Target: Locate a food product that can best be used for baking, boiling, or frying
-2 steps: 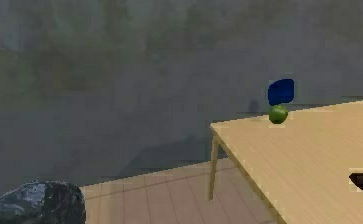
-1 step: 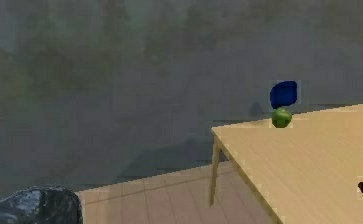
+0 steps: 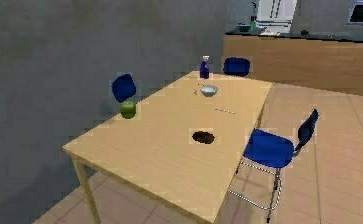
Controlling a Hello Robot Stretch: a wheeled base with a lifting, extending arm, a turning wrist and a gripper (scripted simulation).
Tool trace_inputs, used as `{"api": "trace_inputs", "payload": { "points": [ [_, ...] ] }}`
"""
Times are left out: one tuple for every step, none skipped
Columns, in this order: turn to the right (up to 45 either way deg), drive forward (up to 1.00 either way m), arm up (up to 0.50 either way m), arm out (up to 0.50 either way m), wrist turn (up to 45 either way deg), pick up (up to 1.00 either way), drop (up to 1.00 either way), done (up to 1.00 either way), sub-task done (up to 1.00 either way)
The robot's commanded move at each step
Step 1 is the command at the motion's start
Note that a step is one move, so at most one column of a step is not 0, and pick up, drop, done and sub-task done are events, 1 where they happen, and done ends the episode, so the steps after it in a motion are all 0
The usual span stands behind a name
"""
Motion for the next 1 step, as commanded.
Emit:
{"api": "trace_inputs", "payload": {
  "points": [
    [0.0, 0.0, 0.0, 0.0, 0.0, 0.0, 0.0, 1.0, 0.0]
  ]
}}
